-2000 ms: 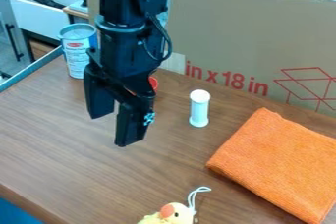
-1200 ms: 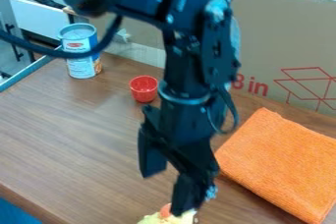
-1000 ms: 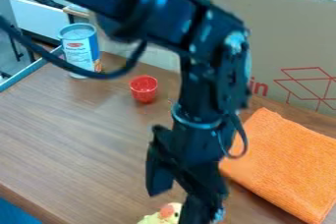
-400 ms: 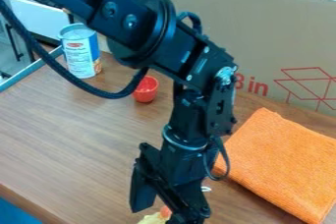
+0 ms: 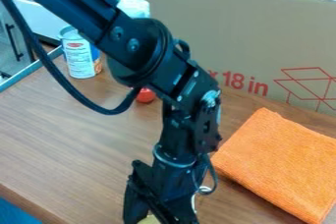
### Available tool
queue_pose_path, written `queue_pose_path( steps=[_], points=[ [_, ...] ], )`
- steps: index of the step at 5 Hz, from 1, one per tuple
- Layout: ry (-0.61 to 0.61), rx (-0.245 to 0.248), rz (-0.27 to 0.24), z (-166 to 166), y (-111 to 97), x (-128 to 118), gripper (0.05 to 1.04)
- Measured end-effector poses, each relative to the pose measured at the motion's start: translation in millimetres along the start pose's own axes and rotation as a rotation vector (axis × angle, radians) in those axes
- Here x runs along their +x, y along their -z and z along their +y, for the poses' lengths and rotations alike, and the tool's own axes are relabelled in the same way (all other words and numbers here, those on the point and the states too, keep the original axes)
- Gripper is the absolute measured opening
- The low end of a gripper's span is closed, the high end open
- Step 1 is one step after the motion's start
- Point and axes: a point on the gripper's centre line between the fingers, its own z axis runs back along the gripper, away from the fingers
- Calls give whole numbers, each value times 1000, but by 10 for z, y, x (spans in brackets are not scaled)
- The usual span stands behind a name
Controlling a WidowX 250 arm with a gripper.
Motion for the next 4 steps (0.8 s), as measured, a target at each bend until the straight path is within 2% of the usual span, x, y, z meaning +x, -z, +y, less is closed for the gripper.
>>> queue_pose_path(
  steps=[1,2,3,4],
  points=[
    [7,-5,-20,-12,10,38,945],
    [-15,-3,-9,-12,7,23,666],
    [-34,11,-26,2,-119,-32,448],
    [-25,23,-121,23,-442,-52,336]
  ],
)
